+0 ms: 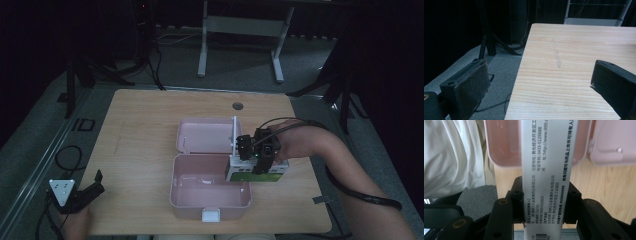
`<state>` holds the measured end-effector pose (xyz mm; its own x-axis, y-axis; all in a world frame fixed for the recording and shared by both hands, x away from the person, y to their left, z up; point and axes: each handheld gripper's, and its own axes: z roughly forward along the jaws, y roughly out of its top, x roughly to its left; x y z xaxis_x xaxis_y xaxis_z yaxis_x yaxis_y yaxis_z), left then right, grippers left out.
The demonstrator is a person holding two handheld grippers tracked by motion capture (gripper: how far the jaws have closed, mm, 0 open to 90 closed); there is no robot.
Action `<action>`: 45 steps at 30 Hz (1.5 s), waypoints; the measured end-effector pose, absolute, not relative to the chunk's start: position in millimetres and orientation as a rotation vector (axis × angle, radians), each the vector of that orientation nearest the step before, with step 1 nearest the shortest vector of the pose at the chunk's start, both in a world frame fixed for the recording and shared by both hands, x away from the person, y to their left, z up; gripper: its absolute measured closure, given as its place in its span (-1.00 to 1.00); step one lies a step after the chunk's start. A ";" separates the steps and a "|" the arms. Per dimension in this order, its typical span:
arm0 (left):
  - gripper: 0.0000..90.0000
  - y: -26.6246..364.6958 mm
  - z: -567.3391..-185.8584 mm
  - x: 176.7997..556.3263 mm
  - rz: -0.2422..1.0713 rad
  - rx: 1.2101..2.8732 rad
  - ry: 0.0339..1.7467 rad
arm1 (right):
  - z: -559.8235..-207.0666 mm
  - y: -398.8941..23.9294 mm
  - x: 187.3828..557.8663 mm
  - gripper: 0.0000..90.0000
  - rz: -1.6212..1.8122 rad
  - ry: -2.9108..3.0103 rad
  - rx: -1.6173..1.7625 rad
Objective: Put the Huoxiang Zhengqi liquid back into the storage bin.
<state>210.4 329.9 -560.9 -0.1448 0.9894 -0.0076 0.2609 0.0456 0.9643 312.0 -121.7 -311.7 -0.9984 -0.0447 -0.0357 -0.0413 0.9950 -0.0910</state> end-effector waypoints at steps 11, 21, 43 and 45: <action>-0.95 330.2 -560.7 210.1 1.153 1.314 1.526 | -317.8 -84.4 310.9 0.37 -0.126 3.117 -0.093; -0.95 330.0 -560.8 210.3 1.154 1.313 1.525 | -333.8 -56.5 303.0 0.37 -0.166 3.133 -0.145; -0.95 330.0 -560.9 210.6 1.153 1.317 1.524 | -388.0 -37.3 297.9 0.37 -0.169 3.192 -0.194; -0.95 330.0 -560.9 210.7 1.153 1.318 1.526 | -395.3 -38.2 298.3 0.37 -0.169 3.199 -0.190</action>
